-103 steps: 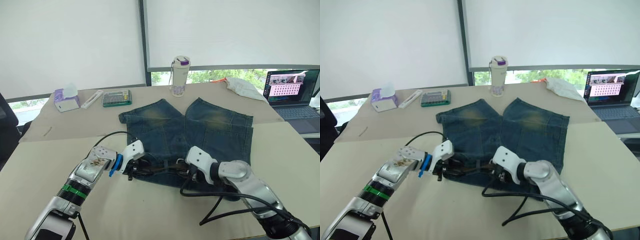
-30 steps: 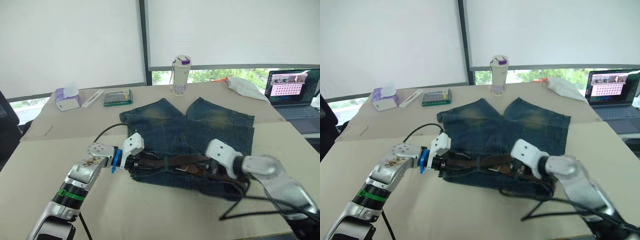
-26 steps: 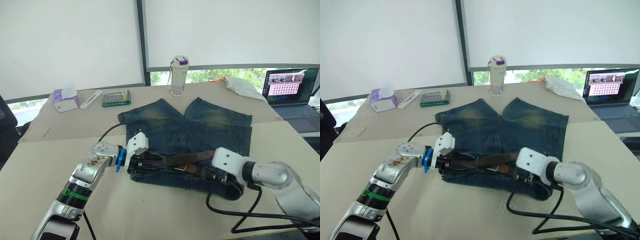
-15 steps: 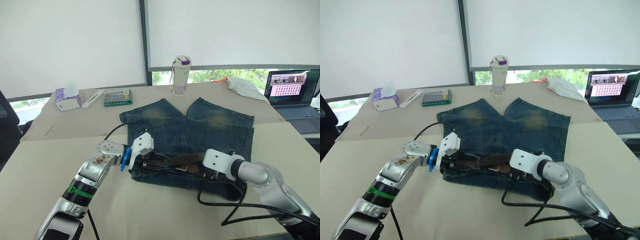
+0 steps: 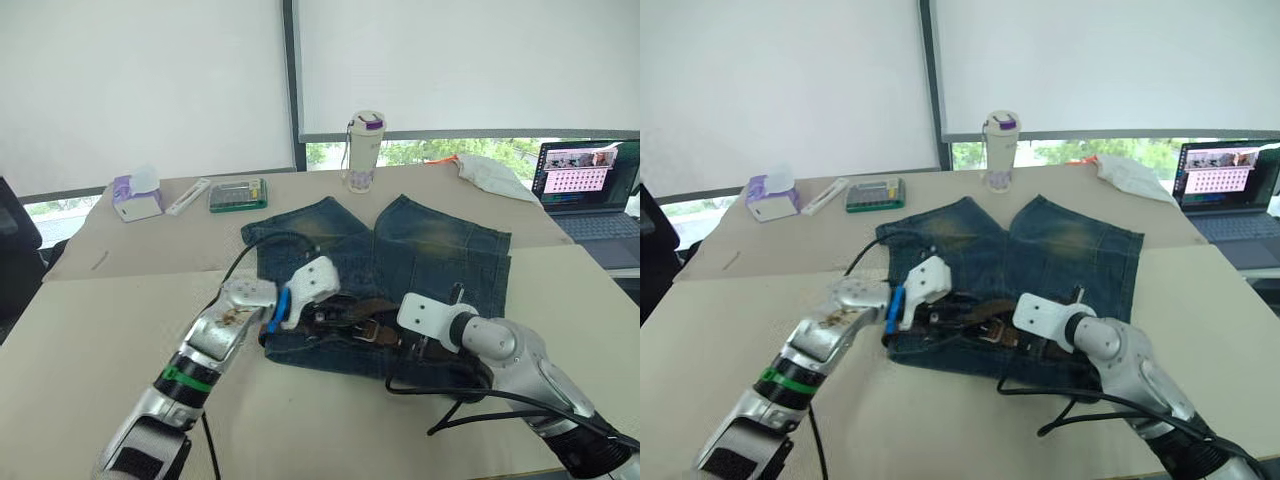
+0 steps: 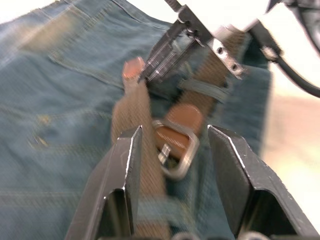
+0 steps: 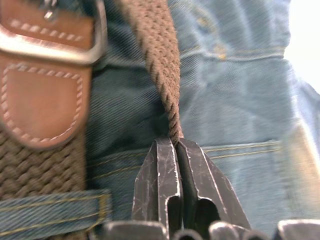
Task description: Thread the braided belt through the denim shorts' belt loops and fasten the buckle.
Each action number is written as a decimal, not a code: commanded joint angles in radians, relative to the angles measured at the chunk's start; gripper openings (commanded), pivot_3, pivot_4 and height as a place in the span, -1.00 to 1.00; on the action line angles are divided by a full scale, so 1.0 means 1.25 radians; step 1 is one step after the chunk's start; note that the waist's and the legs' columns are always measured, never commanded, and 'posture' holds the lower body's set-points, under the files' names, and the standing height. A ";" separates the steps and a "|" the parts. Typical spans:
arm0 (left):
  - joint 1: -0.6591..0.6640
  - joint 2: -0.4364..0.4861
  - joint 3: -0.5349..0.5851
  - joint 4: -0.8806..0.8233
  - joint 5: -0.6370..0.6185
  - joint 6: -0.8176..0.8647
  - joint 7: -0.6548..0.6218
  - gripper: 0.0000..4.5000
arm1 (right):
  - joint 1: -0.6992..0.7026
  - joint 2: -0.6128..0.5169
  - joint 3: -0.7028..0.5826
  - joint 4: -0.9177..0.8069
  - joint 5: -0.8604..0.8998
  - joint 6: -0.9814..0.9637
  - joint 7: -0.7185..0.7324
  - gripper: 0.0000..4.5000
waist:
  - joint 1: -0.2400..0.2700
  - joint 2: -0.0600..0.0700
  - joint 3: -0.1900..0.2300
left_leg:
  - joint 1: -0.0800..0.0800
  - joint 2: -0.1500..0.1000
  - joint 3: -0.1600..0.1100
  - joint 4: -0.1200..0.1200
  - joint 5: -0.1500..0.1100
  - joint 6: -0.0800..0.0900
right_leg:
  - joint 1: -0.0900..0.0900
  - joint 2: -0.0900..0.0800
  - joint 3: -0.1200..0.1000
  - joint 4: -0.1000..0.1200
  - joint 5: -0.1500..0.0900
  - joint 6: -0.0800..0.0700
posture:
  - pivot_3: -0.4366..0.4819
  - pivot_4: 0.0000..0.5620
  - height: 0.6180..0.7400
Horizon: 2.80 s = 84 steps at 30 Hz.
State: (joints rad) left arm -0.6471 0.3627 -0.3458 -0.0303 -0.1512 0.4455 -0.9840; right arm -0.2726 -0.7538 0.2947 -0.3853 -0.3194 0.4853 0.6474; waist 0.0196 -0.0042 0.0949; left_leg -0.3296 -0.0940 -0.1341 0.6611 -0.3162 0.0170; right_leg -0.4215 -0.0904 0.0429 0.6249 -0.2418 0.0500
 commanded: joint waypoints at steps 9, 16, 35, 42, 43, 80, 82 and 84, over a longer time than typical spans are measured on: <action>-0.134 -0.083 -0.097 0.055 0.142 -0.007 0.119 -0.03 | -0.066 -0.018 -0.031 -0.128 -0.050 0.090 0.062 -0.99 | -0.005 -0.001 0.001 | 0.000 0.000 0.000 0.000 0.000 0.000 | 0.000 0.000 0.000 0.000 0.000 0.000 | -0.05 -0.47 1.00; -0.160 -0.095 -0.122 0.092 0.189 -0.025 0.121 -0.03 | -0.096 -0.010 -0.016 -0.154 -0.065 0.128 0.093 -0.99 | -0.003 -0.001 0.001 | 0.000 0.000 0.000 0.000 0.000 0.000 | 0.000 0.000 0.000 0.000 0.000 0.000 | -0.05 -0.47 1.00; -0.059 -0.194 0.234 0.106 0.011 0.116 0.340 -1.00 | -0.023 0.153 -0.159 -0.332 0.159 0.420 0.110 0.23 | 0.001 0.000 0.000 | 0.000 0.000 -0.001 0.001 0.000 -0.001 | -0.001 0.000 0.000 0.002 0.000 0.000 | -0.05 -0.47 1.00; -0.008 -0.285 0.491 0.028 -0.155 0.300 0.544 -1.00 | 0.094 0.139 -0.047 -0.222 0.143 0.315 0.039 0.23 | -0.005 0.000 0.000 | 0.000 0.000 -0.001 0.000 0.001 -0.001 | -0.001 -0.001 0.000 0.002 0.000 0.000 | -0.05 -0.47 1.00; -0.002 -0.290 0.529 0.022 -0.174 0.318 0.576 -1.00 | 0.100 0.137 -0.042 -0.211 0.146 0.304 0.035 0.23 | -0.005 0.000 0.000 | 0.001 0.000 -0.001 0.000 0.001 -0.001 | -0.001 -0.001 0.000 0.002 0.000 0.000 | -0.05 -0.47 1.00; 0.104 -0.178 0.391 -0.066 -0.269 0.293 0.472 -1.00 | 0.028 0.083 -0.031 -0.156 0.261 0.312 -0.038 -0.42 | -0.003 -0.002 0.000 | 0.002 0.001 0.000 -0.001 0.001 -0.002 | 0.000 0.000 0.000 0.001 0.000 0.000 | -0.05 -0.47 1.00; 0.108 -0.176 0.386 -0.068 -0.268 0.289 0.469 -1.00 | 0.032 0.076 -0.032 -0.161 0.259 0.312 -0.038 -0.74 | -0.003 -0.002 0.000 | 0.002 0.001 0.000 -0.001 0.001 -0.002 | 0.000 0.000 0.000 0.001 0.000 0.000 | -0.05 -0.47 1.00; 0.113 -0.168 0.372 -0.072 -0.262 0.276 0.455 -1.00 | 0.044 0.091 -0.055 -0.172 0.276 0.322 -0.044 -0.96 | -0.003 -0.002 0.000 | 0.002 0.001 0.000 -0.001 0.001 -0.002 | 0.000 0.000 0.000 0.001 0.000 0.000 | -0.05 -0.47 1.00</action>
State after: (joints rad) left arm -0.5002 0.1409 0.1319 -0.0954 -0.4729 0.8249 -0.3931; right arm -0.2194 -0.6514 0.2700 -0.5702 0.0137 0.8795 0.6071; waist 0.0163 -0.0065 0.0953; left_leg -0.3266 -0.0928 -0.1345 0.6603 -0.3153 0.0143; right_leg -0.4210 -0.0905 0.0433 0.6262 -0.2415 0.0499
